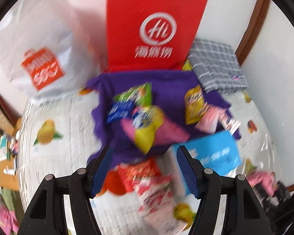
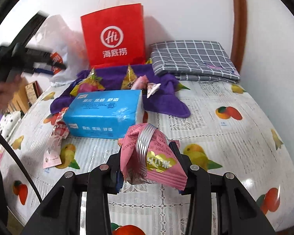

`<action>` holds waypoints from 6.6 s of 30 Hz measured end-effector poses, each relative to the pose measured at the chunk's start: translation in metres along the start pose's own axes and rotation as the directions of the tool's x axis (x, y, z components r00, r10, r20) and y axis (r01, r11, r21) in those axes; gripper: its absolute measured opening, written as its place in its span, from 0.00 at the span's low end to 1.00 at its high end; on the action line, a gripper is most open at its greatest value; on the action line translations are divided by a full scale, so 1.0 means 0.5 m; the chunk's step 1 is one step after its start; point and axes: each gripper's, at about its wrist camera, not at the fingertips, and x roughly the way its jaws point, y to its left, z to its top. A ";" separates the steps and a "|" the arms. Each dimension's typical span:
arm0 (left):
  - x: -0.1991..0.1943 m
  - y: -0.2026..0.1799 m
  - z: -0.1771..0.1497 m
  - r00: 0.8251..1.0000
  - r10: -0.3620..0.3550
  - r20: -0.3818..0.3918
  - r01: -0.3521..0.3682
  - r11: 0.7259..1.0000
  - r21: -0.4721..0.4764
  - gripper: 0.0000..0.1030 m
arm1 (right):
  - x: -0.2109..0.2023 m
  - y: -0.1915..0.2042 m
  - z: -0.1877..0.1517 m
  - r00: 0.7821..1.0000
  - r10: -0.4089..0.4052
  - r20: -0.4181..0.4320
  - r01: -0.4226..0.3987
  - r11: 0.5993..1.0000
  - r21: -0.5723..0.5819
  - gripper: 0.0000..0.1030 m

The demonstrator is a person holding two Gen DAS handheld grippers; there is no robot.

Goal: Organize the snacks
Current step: 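Grasp the pink gold-label bag with the right gripper while the left withdraws toward the pile, then grasp the red-and-white strawberry candy packet with the left gripper and lift, then carry both held packets over the purple towel with both grippers, then lower both packets onto the purple towel and open both grippers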

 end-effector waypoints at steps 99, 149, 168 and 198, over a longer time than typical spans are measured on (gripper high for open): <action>0.013 0.063 0.145 0.983 -0.090 0.157 0.113 0.983 -0.146 0.48 | 0.163 0.122 0.351 0.976 0.176 0.131 -0.181 0.983 0.032 0.38; 0.135 -0.015 0.136 0.974 -0.221 0.040 0.224 0.966 -0.128 0.48 | 0.303 0.087 0.285 0.953 0.300 0.049 -0.303 0.932 0.200 0.59; 0.157 0.004 0.139 0.978 -0.205 0.048 0.211 0.953 -0.217 0.59 | 0.290 0.113 0.282 0.956 0.289 0.049 -0.292 0.951 0.104 0.59; 0.017 -0.014 0.144 0.980 -0.103 0.172 0.122 0.987 -0.102 0.73 | 0.158 0.162 0.230 0.967 0.240 0.089 -0.237 0.971 -0.041 0.59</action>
